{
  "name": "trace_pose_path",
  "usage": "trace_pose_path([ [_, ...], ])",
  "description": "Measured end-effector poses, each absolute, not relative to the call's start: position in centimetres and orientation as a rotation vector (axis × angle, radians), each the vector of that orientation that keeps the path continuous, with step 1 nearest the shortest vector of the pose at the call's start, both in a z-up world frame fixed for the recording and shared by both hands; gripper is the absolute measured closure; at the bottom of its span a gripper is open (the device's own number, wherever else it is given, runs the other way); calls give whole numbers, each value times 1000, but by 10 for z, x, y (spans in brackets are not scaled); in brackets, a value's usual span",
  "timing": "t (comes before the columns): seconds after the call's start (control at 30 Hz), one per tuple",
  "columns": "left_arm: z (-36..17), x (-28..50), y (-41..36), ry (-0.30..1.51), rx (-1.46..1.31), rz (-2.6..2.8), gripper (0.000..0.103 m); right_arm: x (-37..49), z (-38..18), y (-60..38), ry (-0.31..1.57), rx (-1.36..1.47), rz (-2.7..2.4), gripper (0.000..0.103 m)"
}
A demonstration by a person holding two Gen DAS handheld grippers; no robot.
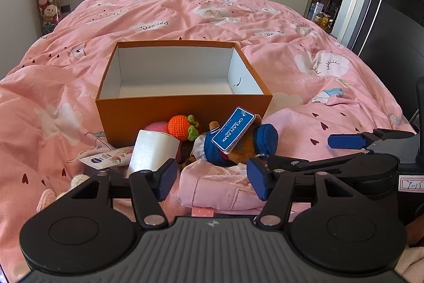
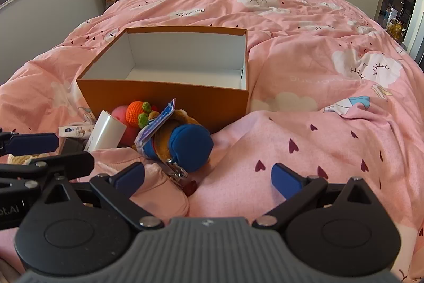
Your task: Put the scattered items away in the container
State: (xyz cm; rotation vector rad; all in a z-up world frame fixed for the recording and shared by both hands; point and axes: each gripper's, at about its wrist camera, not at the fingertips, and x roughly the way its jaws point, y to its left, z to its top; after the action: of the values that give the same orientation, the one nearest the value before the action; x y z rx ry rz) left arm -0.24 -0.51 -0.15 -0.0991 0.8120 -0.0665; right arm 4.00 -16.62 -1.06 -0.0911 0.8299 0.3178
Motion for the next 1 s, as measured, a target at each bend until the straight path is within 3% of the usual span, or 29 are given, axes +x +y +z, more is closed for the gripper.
trace_pose_path([
  [1.0,-2,-1,-6,816,-78,-62,34,43,-13,-162,856,-118,314,1],
])
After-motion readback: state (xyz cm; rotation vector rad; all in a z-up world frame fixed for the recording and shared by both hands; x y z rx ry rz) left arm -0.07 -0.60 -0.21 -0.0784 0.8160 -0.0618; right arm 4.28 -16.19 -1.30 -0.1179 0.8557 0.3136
